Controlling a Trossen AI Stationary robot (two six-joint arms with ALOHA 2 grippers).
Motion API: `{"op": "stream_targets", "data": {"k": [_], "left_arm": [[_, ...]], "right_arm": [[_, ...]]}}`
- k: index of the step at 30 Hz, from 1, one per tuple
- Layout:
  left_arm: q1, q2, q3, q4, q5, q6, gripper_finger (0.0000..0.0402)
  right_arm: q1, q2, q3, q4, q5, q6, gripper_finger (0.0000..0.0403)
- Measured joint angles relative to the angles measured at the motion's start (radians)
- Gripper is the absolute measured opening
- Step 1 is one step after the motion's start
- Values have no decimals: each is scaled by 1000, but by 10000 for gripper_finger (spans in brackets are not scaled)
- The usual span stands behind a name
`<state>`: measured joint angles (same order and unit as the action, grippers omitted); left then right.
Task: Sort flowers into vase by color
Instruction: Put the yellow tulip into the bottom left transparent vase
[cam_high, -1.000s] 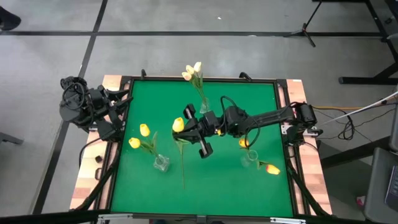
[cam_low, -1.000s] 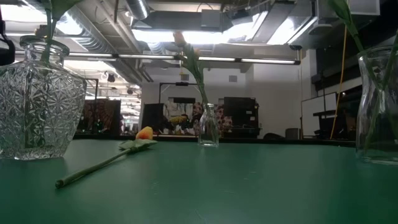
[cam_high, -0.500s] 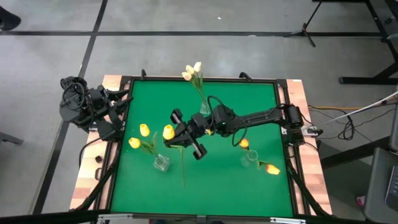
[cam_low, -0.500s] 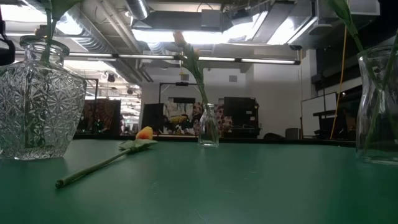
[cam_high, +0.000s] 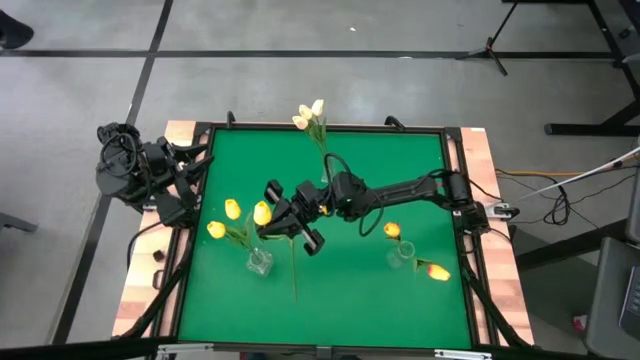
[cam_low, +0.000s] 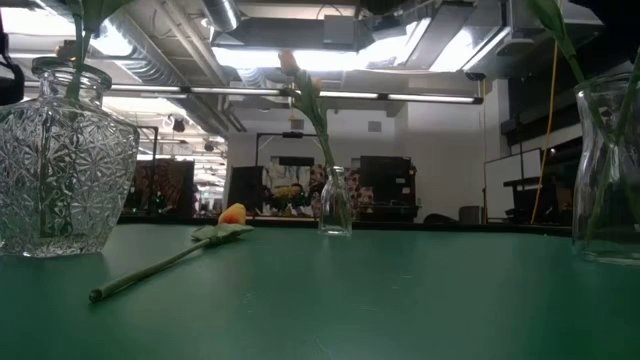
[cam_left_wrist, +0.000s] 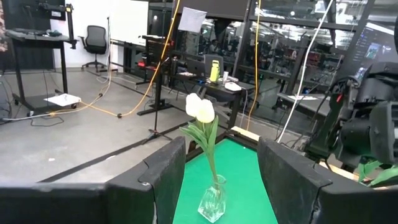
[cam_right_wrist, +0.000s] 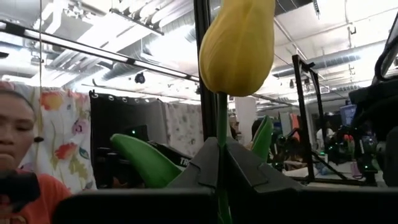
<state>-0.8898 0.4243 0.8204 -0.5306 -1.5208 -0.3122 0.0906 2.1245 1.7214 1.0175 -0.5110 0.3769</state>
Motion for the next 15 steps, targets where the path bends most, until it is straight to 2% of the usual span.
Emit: {"op": "stream_targets", "data": {"k": [15], "left_arm": [[0,0,0,0,0,0,196]], "right_arm": [[-7,30,1,5,1,17,12]]}}
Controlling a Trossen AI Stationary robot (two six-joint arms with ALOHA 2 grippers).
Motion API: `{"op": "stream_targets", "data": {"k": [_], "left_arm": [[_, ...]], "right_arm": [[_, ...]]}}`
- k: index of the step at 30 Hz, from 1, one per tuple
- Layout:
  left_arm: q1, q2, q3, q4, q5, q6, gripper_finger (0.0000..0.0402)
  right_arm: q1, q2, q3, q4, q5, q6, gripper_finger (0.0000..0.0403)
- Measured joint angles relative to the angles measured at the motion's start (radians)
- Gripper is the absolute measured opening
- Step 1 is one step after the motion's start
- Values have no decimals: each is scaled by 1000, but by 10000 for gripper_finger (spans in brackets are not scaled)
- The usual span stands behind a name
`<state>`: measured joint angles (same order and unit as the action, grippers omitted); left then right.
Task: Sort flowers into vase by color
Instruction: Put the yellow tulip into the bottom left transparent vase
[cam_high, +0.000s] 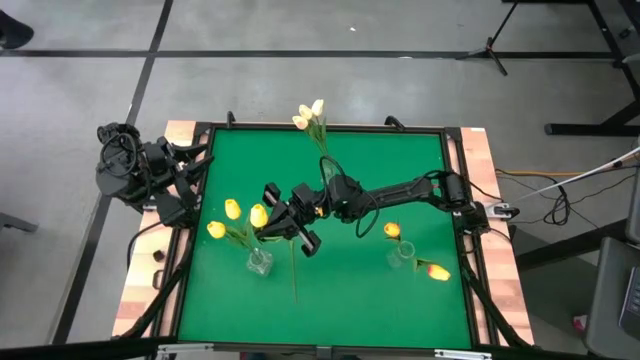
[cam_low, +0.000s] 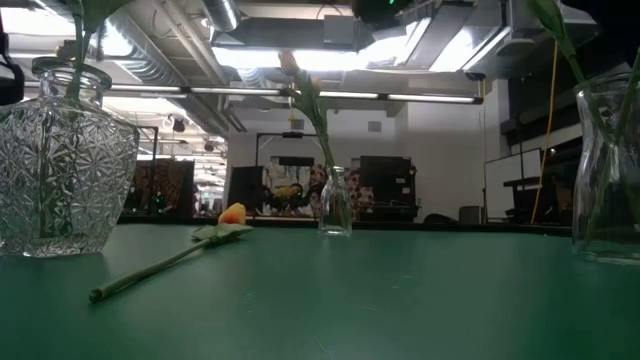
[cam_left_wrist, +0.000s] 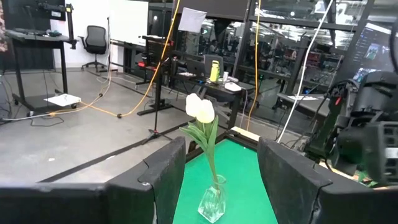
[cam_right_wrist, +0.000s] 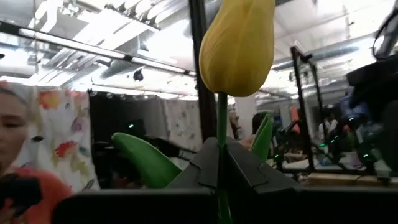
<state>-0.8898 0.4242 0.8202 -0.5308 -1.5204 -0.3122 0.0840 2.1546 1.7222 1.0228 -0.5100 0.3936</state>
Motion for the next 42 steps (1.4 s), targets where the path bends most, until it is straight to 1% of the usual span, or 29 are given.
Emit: {"op": "stream_targets", "data": {"k": [5,13,22,29,35,38,42], "left_arm": [[0,0,0,-4,0,0,196],[0,0,0,-9,0,0,196],[0,0,0,-9,0,0,196],[0,0,0,-10,0,0,196],[0,0,0,-11,0,0,196],[0,0,0,-15,0,0,196],[0,0,0,-16,0,0,196]], "right_arm": [[-18,17,0,49,5,44,12],[-26,31,-1,68,2,93,12],[-26,32,-1,67,2,72,12],[-33,73,-1,74,6,75,12],[-34,90,0,46,23,73,12],[-34,102,-1,6,69,78,12],[-35,102,-1,-47,87,65,18]]}}
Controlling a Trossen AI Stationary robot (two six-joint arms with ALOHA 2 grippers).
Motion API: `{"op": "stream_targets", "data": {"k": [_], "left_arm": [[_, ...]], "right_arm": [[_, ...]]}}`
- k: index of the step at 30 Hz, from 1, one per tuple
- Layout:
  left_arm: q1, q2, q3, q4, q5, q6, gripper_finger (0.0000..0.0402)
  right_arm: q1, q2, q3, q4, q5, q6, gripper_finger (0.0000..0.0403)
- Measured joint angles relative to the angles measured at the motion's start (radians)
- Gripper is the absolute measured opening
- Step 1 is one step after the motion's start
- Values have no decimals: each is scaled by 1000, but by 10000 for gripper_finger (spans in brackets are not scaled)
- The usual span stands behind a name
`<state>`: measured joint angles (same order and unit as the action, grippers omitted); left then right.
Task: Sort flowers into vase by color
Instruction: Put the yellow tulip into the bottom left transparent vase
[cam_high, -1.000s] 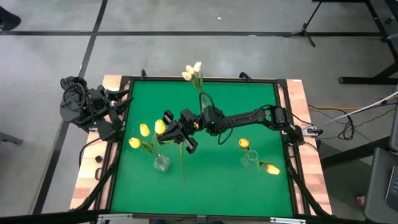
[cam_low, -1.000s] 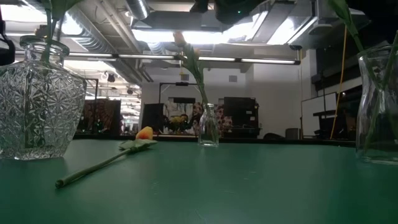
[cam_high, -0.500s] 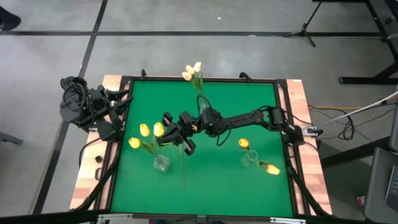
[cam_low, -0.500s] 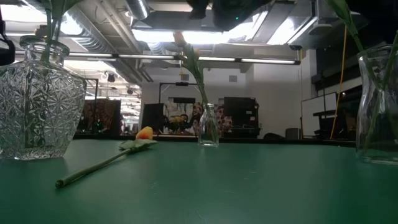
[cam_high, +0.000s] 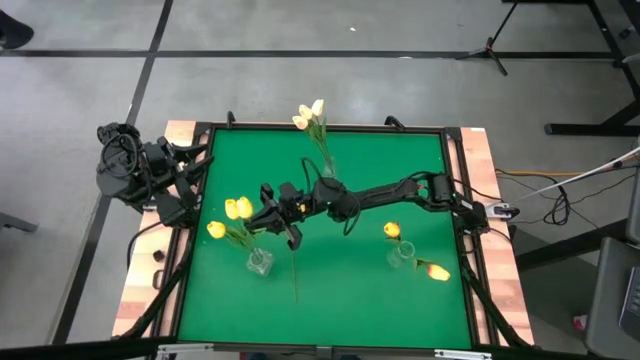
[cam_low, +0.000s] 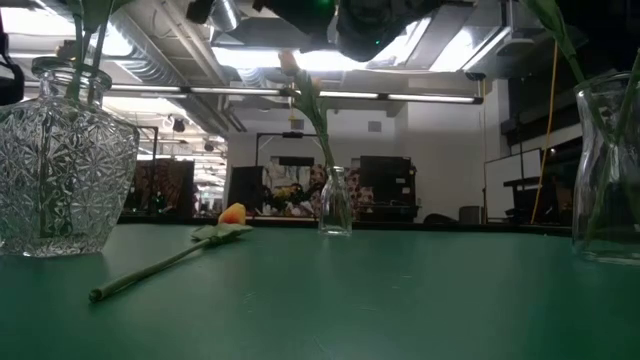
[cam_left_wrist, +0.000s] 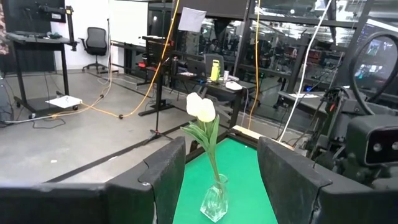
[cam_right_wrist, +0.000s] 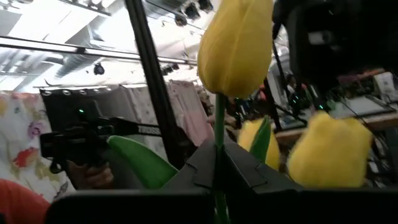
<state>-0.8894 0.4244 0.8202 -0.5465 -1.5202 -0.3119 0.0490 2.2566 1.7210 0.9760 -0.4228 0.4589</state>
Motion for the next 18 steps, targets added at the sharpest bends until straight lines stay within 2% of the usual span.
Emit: {"op": "stream_targets", "data": {"k": [3,12,18], "left_arm": [[0,0,0,0,0,0,196],[0,0,0,0,0,0,196],[0,0,0,0,0,0,196]], "right_arm": [[-2,0,0,-14,5,-2,43],[-6,0,0,-62,12,-18,156],[-26,-3,0,-98,-26,-26,195]]}}
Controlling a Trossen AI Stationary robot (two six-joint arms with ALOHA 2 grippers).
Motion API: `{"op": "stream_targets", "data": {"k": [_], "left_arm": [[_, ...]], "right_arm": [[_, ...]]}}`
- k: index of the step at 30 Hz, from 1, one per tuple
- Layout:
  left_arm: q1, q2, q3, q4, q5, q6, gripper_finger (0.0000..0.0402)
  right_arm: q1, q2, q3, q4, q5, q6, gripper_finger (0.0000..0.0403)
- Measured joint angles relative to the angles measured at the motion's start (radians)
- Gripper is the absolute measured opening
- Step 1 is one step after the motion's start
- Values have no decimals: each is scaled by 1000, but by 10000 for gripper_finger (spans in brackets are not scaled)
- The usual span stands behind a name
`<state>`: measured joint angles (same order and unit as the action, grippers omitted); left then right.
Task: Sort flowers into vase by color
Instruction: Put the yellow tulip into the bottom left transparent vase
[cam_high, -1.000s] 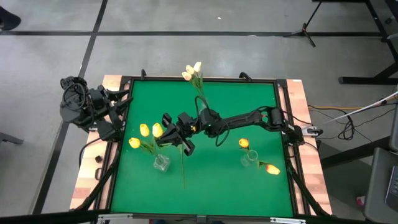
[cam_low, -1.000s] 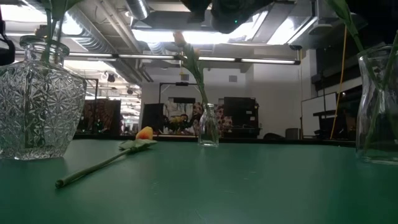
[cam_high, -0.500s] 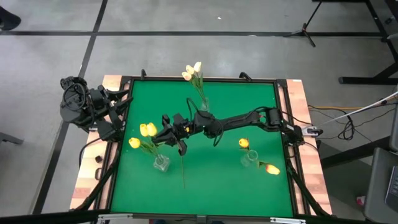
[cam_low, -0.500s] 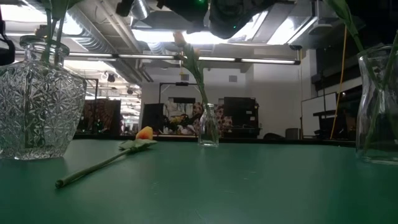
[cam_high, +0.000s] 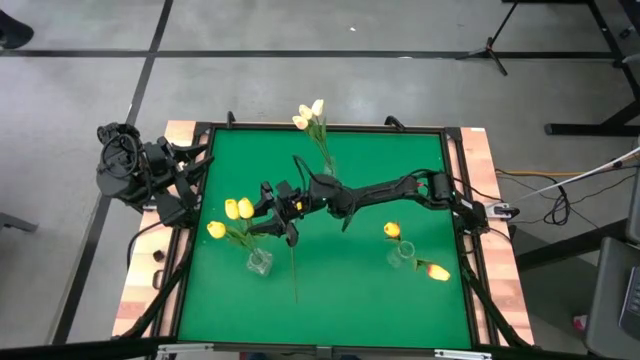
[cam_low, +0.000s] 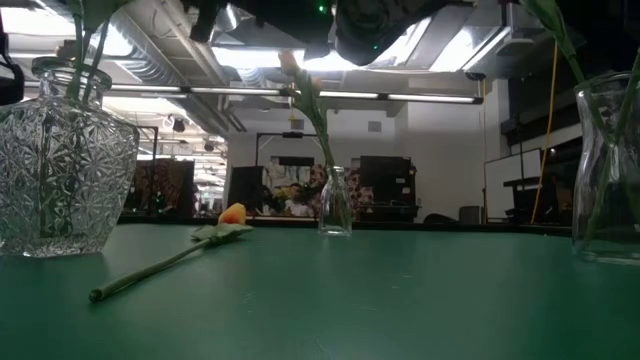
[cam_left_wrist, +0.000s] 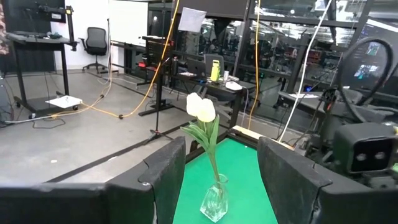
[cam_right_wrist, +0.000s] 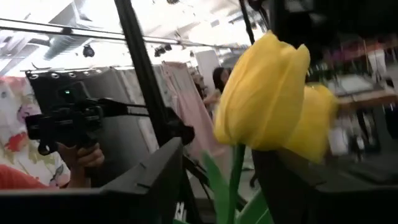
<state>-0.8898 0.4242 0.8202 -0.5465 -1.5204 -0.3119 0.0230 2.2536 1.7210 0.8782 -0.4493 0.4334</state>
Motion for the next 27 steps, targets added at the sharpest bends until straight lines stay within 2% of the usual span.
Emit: {"op": "stream_targets", "data": {"k": [6,15,27], "left_arm": [[0,0,0,0,21,0,196],[0,0,0,0,23,0,196],[0,0,0,0,22,0,196]], "right_arm": [[-21,-1,0,-113,-43,1,226],[-39,-2,0,-159,-75,-53,282],[-92,-3,0,-356,-67,-100,288]]}}
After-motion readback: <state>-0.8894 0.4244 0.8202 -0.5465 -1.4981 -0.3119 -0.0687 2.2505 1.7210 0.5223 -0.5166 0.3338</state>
